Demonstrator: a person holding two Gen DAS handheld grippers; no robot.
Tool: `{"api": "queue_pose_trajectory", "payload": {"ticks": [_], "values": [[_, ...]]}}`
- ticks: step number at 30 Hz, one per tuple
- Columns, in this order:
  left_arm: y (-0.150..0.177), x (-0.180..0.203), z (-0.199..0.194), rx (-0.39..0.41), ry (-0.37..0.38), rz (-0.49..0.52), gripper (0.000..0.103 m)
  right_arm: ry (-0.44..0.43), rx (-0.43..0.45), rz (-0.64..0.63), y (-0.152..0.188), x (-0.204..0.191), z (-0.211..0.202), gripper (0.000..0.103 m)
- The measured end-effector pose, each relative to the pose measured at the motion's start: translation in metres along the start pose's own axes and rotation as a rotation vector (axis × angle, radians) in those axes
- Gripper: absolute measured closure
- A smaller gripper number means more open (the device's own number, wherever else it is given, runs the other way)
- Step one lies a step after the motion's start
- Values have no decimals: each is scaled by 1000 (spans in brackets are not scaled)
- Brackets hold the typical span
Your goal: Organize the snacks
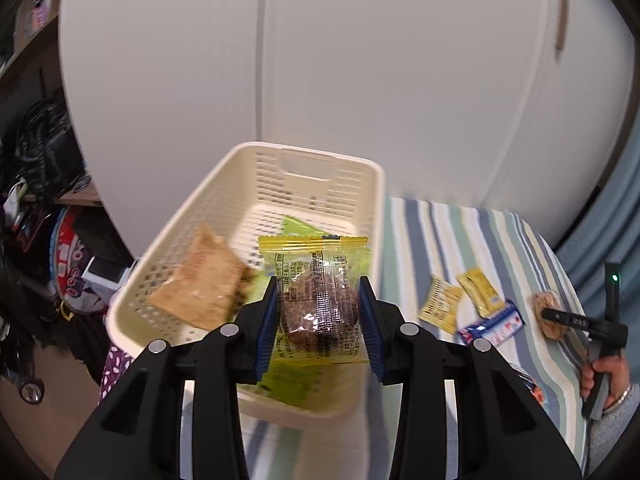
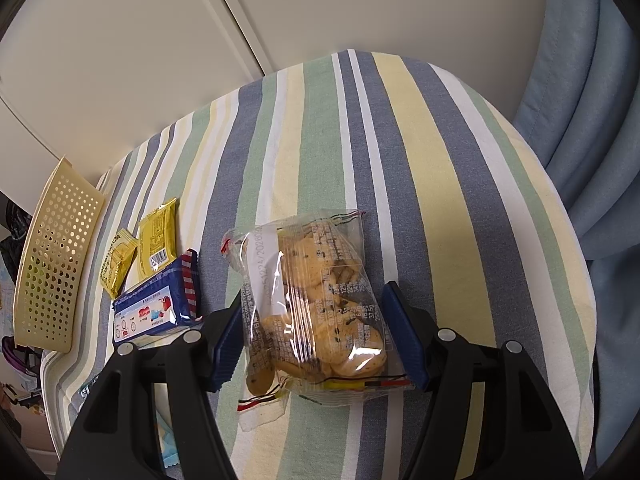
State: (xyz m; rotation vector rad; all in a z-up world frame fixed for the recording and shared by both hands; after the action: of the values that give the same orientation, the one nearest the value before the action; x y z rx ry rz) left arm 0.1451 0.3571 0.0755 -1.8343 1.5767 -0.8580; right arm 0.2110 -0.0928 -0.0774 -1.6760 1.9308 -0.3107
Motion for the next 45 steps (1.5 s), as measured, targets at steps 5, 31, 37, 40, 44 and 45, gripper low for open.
{"api": "queue_pose_trajectory", "payload": {"ticks": [5, 31, 37, 40, 44, 45], "values": [[3, -44, 6, 8, -99, -57, 63, 1, 0, -1, 0, 0, 0, 38], [76, -61, -26, 259, -232, -317, 12, -212, 1, 140, 21, -33, -31, 49], [84, -69, -28, 257, -210, -382, 12, -315, 44, -41, 8, -141, -60, 50], [87, -77, -34, 278, -220, -425, 12, -394, 54, -116, 7, -204, -71, 57], [91, -87, -36, 286, -221, -480, 12, -509, 48, -173, 9, -283, -83, 64], [92, -88, -36, 286, -216, -489, 12, -519, 56, -197, 9, -302, -84, 64]]}}
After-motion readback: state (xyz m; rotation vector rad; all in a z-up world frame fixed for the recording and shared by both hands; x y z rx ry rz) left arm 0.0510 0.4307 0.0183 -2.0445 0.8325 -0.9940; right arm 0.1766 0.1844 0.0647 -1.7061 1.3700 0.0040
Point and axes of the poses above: each gripper's, at about its wrist camera, not at the fingertips, and z roughly the way its jaws point, x to its right, y to its underside, the point moved 7 cm from there along z, roughly the way its jaws point, and after that the axes turned 6 degrees about x, right-handed, at the moved point
